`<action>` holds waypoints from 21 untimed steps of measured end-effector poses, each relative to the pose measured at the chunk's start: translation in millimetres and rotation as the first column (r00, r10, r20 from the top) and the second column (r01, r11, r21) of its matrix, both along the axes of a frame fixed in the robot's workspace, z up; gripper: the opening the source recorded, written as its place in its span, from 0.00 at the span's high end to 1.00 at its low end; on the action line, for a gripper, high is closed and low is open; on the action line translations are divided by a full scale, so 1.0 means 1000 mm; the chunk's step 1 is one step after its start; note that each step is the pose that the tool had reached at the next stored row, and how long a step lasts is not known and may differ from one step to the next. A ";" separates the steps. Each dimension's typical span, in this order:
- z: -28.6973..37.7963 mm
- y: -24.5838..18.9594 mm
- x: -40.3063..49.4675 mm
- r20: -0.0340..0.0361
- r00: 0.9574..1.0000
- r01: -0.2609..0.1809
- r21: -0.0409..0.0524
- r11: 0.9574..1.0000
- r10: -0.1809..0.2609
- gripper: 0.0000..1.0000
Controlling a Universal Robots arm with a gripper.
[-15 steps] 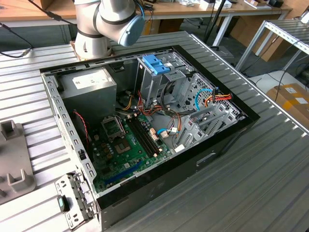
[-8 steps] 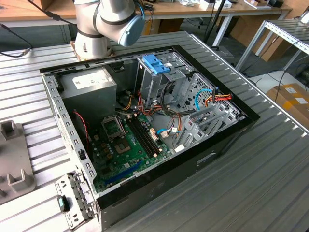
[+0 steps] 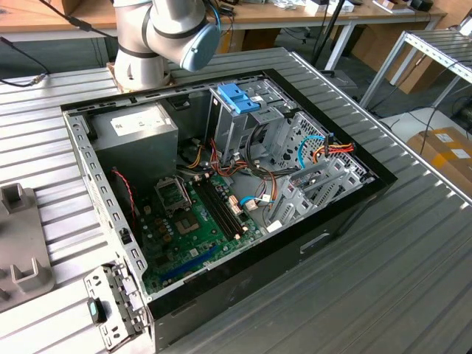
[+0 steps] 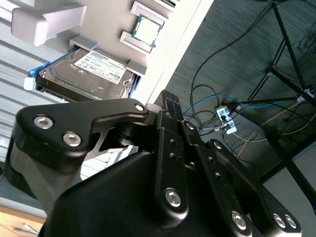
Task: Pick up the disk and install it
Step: 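Reach for the disk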
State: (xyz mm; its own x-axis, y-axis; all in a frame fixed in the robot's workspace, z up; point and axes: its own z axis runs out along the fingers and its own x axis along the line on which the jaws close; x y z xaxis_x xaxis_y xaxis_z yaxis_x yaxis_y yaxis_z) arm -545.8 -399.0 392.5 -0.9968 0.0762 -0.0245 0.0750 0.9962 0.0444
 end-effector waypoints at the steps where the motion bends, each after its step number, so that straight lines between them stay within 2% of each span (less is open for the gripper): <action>1: 0.0000 0.0000 -0.0010 0.000 1.000 0.000 0.000 1.000 0.000 0.90; 21: -0.0006 0.0000 -0.0159 0.000 1.000 0.000 0.000 1.000 0.000 0.90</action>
State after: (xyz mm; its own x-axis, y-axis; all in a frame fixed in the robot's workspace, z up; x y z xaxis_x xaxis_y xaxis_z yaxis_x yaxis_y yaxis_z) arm -561.8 -399.0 391.9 -0.9968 0.0762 -0.0245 0.0751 0.9962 0.0443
